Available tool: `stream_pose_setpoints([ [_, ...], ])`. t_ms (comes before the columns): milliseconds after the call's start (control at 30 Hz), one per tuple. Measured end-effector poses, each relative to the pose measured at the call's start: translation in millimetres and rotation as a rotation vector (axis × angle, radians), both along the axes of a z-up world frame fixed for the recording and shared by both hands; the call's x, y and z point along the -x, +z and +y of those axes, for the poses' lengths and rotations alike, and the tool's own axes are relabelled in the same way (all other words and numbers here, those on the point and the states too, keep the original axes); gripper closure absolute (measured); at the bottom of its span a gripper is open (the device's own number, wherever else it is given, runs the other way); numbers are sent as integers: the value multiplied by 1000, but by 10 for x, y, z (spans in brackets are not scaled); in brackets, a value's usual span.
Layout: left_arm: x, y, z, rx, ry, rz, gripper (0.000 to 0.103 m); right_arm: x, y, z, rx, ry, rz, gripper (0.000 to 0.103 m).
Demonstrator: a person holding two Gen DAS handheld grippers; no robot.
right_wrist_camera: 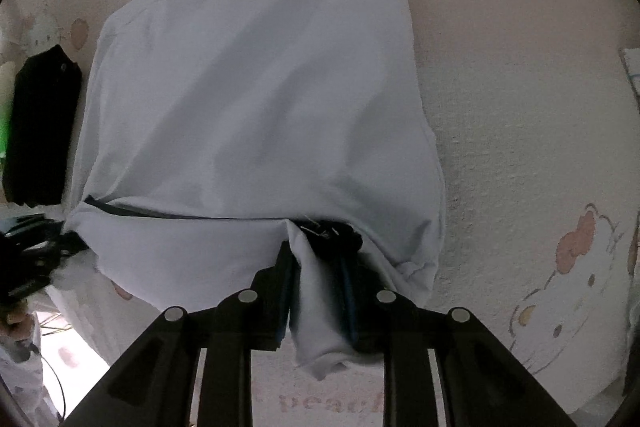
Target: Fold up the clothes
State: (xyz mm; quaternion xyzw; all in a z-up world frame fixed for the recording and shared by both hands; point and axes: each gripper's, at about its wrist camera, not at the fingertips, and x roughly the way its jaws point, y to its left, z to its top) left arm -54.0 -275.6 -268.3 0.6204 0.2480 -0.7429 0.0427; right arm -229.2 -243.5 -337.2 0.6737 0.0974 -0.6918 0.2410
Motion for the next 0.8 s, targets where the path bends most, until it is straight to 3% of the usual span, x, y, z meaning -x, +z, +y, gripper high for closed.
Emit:
stream_pose_setpoints([
  [100, -188, 214, 66, 19, 41, 70, 61, 16, -20, -55, -25, -10, -7, 82],
  [133, -265, 294, 97, 38, 54, 96, 46, 23, -26, -67, -32, -10, -7, 82],
  [167, -438, 398, 197, 100, 64, 146, 36, 22, -31, -86, -40, -7, -3, 81],
  [233, -404, 480, 245, 181, 91, 200, 36, 14, -38, -133, -55, 1, 6, 81],
  [300, -414, 514, 391, 214, 107, 224, 36, 9, -48, -155, -62, 7, 15, 81],
  [367, -238, 489, -171, 253, 107, 223, 36, 8, -60, -167, -59, 3, 17, 81],
  [567, -379, 301, -43, 336, 83, 167, 36, 45, -107, -131, -38, 7, 18, 81],
  [733, -303, 167, 54, 472, 42, 185, 36, 80, -145, -117, -39, 10, 20, 80],
  [800, -266, 123, 28, 482, 29, 197, 43, 85, -150, -119, -39, 22, 28, 78],
])
